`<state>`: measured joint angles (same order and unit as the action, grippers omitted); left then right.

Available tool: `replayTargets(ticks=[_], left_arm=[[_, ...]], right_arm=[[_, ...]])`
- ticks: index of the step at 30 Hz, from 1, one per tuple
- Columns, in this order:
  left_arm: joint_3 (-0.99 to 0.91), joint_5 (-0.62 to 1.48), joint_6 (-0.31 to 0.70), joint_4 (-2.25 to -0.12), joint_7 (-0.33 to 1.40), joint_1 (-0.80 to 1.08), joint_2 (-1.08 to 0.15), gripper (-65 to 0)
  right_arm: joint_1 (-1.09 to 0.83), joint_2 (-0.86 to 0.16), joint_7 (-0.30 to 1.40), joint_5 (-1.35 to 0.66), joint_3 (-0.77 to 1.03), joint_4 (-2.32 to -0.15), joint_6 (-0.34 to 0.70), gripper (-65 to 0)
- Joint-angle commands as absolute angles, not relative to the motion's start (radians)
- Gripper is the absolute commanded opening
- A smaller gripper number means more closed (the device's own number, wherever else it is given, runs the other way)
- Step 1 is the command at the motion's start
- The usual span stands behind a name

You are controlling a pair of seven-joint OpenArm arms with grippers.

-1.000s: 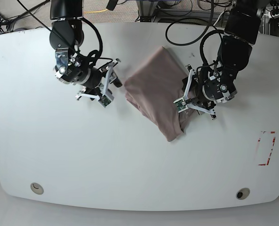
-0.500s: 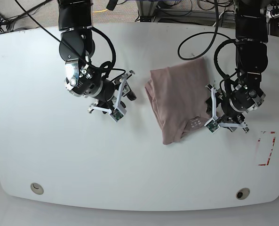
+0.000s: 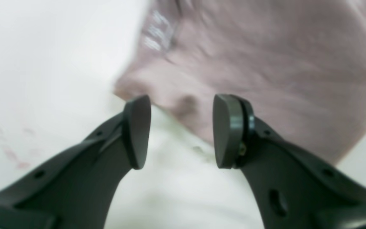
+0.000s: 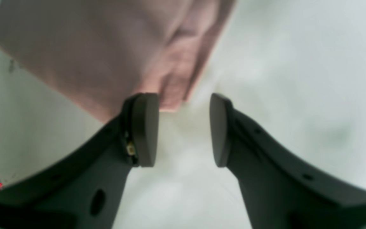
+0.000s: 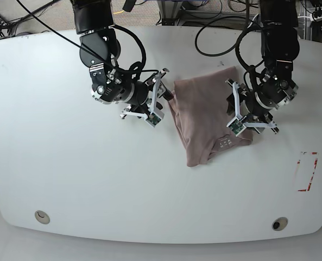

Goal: Fold the T-shirt properly
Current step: 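Grasp the folded bundle with both grippers and flip it over, then grasp the folded bundle with the left gripper and release the right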

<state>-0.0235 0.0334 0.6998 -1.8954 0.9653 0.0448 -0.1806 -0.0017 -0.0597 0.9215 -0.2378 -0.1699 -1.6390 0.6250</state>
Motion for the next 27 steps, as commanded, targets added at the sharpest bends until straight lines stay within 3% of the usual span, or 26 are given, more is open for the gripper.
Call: replayTargets(ticks=[1,5,10,16,23,27], left_arm=[[-0.042,0.051,0.698,-1.937,0.935,0.056,-0.125,-35.1],[-0.03,0.053,0.698,-1.925,0.931,0.036,-0.077,-34.9],[-0.016,0.053,0.51,-1.928,0.86,0.074,-0.002,-28.1],[0.013,0.051,0.332,-1.897,0.676,0.134,0.056,-19.9],[0.064,0.051,0.13,-1.747,0.492,0.176,0.056,-18.1],[0.068,0.051,0.064,-1.649,0.392,0.188,0.054,-17.9]], right_arm=[[-0.01,-0.056,0.898,-0.239,-0.159,-1.712,0.622,-39.6],[-0.01,-0.073,0.898,-0.239,-0.159,-1.733,0.622,-39.6],[-0.039,-0.093,0.903,-0.24,-0.139,-1.77,0.622,-39.6],[-0.041,-0.077,0.905,-0.251,0.05,-1.767,0.631,-39.6],[-0.019,-0.079,0.905,-0.251,0.26,-1.732,0.661,-39.6],[-0.005,-0.073,0.946,-0.251,0.386,-1.705,0.698,-39.6]])
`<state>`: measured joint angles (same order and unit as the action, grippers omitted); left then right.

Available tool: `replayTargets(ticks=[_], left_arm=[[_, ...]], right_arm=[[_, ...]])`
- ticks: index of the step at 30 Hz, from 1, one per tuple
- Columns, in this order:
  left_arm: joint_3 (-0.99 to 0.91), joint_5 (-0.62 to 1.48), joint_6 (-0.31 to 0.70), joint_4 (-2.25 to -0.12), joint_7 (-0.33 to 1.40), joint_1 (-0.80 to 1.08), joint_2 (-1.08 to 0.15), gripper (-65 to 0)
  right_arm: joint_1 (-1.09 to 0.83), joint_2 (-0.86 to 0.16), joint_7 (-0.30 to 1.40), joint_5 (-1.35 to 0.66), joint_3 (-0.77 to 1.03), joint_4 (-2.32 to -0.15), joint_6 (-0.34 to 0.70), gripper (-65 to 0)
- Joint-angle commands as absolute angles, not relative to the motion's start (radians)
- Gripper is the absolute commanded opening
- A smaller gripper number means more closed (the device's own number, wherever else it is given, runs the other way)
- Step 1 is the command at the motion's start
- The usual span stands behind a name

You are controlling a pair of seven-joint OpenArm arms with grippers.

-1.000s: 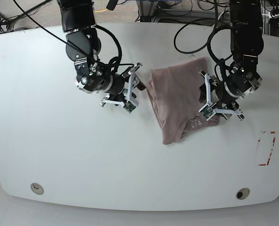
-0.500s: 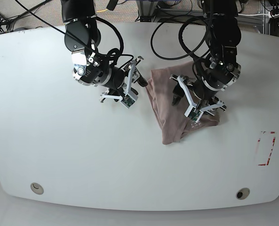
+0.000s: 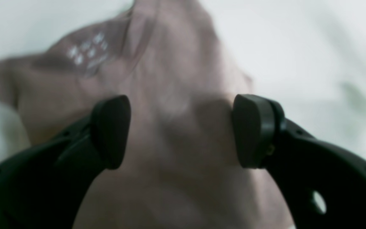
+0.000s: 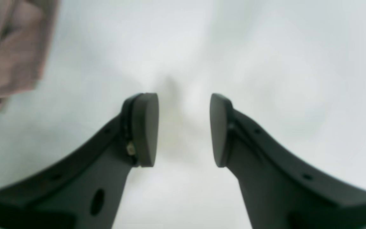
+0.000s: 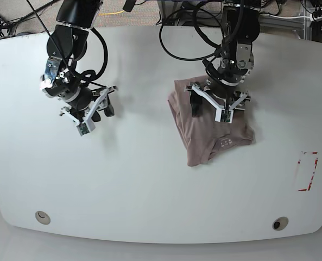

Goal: Fold the T-shirt properly
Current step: 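Grasp the folded bundle with the left gripper and release the right, then carry the folded shirt with the left gripper to the table edge and drop it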

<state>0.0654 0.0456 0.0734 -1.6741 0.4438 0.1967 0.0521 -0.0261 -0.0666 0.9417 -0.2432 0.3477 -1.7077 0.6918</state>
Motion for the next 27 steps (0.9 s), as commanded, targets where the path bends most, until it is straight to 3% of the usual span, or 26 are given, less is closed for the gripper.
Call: replayTargets(ticks=[1,10,17,22,27], left_arm=[[0.067,0.051,0.061,-1.621,0.372,0.188,0.053,-17.9],[0.062,0.056,0.065,-1.492,0.338,0.206,-0.084,-18.3],[0.059,0.059,0.079,-1.494,0.403,0.243,-0.295,-18.5],[-0.096,0.059,0.222,-1.468,0.463,0.272,-0.397,-18.5],[-0.363,0.053,0.461,-1.345,0.463,0.269,-0.458,-18.5]], right_arm=[[0.007,-0.071,0.958,-0.251,0.412,-1.692,0.698,-39.6],[0.022,-0.07,0.984,-0.251,0.496,-1.667,0.698,-39.6],[0.019,-0.07,0.984,-0.251,0.495,-1.673,0.698,-39.6],[-0.001,-0.07,0.984,-0.251,0.492,-1.718,0.698,-39.6],[-0.008,-0.065,0.984,-0.251,0.49,-1.776,0.698,-39.6]])
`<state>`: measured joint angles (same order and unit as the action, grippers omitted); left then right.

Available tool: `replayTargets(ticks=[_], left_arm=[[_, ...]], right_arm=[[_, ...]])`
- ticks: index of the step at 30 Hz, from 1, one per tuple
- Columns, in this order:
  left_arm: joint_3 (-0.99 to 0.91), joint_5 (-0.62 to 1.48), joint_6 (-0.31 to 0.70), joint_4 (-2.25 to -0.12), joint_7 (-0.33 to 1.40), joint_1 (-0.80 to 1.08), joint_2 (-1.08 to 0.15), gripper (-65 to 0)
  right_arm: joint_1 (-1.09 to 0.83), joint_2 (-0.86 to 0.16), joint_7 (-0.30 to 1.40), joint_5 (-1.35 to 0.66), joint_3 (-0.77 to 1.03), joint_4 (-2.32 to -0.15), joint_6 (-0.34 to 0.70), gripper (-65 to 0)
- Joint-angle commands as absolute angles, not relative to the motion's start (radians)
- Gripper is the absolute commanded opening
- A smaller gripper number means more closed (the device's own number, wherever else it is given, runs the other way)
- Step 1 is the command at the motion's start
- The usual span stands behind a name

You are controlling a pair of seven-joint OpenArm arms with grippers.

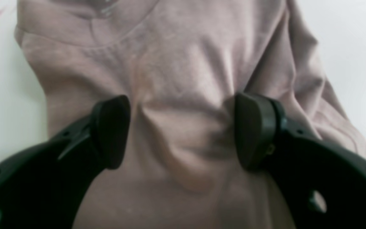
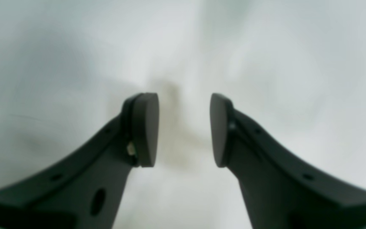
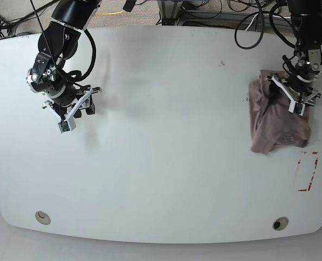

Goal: Fold the T-shirt properly
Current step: 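Carry the folded shirt with the left gripper to the table edge and drop it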

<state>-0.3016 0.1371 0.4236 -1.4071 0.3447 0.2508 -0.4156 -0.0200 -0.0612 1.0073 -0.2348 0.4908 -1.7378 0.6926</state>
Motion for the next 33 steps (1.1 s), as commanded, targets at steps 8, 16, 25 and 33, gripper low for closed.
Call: replayTargets(ticks=[8,16,25,33], left_arm=[[-0.544,0.058,0.65,-1.148,0.463,0.252,-0.598,-18.5],[-0.615,0.059,0.698,-1.254,0.473,0.251,-0.644,-18.5],[-0.601,0.054,0.698,-1.656,0.605,0.226,-0.545,-18.6],[-0.452,0.022,0.568,-1.802,0.432,0.226,-0.351,-24.0]], right_arm=[[-0.01,-0.064,0.984,-0.251,0.49,-1.791,0.698,-39.6],[-0.031,-0.045,0.984,-0.246,0.455,-1.814,0.698,-39.6],[-0.073,-0.064,0.875,-0.239,0.394,-1.813,0.698,-39.6],[-0.084,-0.101,0.651,-0.124,0.38,-1.807,0.698,-39.6]])
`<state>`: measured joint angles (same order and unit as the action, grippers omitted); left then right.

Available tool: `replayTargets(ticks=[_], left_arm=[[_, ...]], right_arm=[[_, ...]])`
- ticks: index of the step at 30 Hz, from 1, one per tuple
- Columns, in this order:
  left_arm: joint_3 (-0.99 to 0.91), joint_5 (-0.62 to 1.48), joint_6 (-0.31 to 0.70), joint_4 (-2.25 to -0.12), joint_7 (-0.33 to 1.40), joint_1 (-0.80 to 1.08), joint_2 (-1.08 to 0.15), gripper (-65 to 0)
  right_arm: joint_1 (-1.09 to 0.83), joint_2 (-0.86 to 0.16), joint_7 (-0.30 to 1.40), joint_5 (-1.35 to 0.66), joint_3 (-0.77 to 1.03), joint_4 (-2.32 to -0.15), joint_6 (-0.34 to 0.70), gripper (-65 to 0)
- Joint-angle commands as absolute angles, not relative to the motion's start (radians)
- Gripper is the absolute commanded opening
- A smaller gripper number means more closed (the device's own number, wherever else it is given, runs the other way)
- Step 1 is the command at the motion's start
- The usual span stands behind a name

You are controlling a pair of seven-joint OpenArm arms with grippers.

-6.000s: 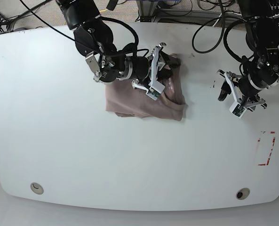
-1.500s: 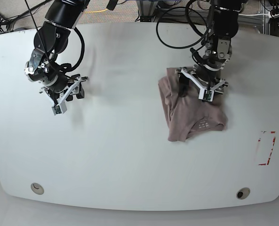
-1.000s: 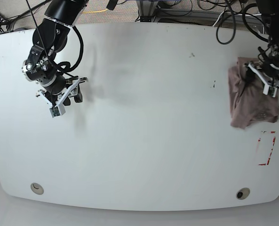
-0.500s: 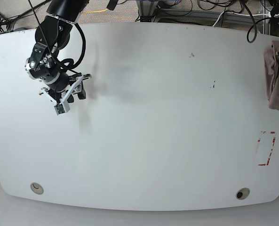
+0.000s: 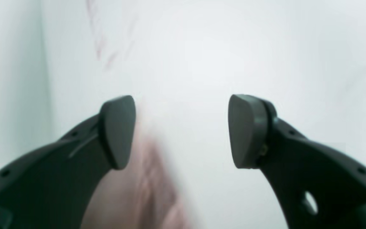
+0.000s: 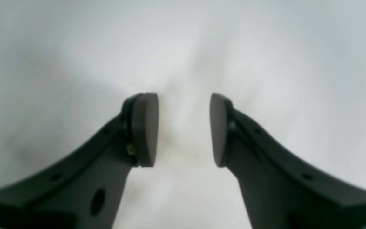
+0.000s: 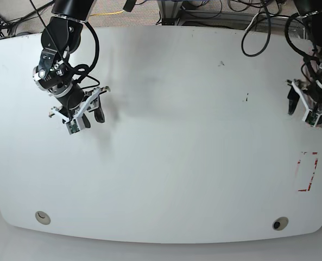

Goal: Fold the T-shirt properly
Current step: 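Carry the folded shirt with the left gripper to the table edge and drop it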

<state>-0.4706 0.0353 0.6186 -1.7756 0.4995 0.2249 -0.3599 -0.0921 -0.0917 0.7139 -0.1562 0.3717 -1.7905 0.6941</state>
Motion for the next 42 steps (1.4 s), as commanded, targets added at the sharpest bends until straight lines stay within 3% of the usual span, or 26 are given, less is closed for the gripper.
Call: replayTargets(ticks=[1,9,12,28,36,42], left_arm=[[-0.427,0.004,0.545,-1.802,0.397,0.232,-0.337,-24.0],[-0.334,-0.096,0.43,-1.801,0.027,0.38,-0.154,-24.2],[-0.318,-0.094,0.43,-1.805,-0.007,0.432,-0.104,-24.2],[-0.286,-0.09,0.432,-1.968,-0.044,0.94,0.081,-24.3],[-0.255,-0.088,0.432,-1.946,-0.042,1.127,0.097,-24.3],[-0.243,-0.088,0.432,-1.822,-0.047,1.161,0.096,-24.3]], right_arm=[[-0.091,-0.101,0.616,-0.097,0.38,-1.799,0.698,-39.6],[-0.223,-0.108,0.17,-0.013,0.453,-1.715,0.698,-39.6],[-0.272,-0.108,0.085,-0.015,0.464,-1.684,0.698,-39.6],[-0.76,-0.079,0.008,-0.179,0.506,-1.79,0.698,-39.6],[-0.964,-0.027,0.004,-0.179,0.506,-1.824,0.698,-39.6],[-1.043,-0.019,0.002,-0.168,0.449,-1.693,0.698,-39.6]])
